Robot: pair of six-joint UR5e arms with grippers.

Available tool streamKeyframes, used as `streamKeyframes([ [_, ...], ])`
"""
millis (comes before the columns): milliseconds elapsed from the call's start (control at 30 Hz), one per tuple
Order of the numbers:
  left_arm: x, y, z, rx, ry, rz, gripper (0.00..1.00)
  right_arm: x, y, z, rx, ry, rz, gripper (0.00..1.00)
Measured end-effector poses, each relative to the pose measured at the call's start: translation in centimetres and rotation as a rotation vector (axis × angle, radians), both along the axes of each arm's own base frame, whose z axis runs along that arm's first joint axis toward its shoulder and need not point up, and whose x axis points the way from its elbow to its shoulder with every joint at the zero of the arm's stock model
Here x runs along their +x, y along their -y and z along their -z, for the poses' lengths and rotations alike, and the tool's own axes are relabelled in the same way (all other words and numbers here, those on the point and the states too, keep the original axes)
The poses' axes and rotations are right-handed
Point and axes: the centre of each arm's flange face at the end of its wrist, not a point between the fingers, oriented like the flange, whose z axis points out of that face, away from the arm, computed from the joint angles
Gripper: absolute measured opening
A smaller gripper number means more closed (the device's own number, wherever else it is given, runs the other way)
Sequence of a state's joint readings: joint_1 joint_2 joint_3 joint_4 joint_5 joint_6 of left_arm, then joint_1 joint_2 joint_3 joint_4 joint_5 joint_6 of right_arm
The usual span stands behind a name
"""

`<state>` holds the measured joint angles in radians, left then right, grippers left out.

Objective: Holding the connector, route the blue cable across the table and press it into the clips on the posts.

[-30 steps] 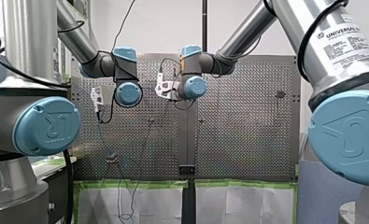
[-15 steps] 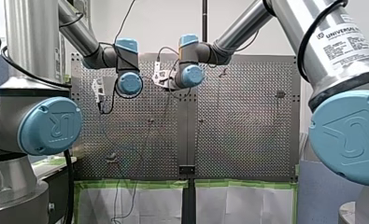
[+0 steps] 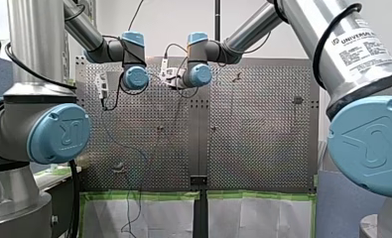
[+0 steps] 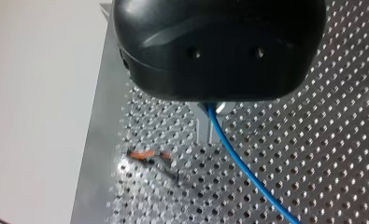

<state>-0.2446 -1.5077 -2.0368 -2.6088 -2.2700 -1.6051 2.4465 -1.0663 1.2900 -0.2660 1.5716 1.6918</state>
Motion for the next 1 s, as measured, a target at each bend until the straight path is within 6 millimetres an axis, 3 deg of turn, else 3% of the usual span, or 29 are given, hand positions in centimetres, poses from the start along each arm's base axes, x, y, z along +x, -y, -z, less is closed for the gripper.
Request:
streamKeyframes([
  [300,1.9,-2.2,-1.2,-0.002,0.016,-0.007,0.00,1.6,0.3,-1.6,-0.010,0.011,-0.011,0.00],
  [800,5.4,-5.1,-5.5,-0.026,0.083,-0.014,0.00,4.0,2.1,-2.5,-0.024,0.024,-0.014,0.00],
  [1000,6.4,-5.7,-5.9,-0.029,0.090,0.001,0.00,4.7,2.6,-4.7,-0.053,0.058,-0.012,0.00],
])
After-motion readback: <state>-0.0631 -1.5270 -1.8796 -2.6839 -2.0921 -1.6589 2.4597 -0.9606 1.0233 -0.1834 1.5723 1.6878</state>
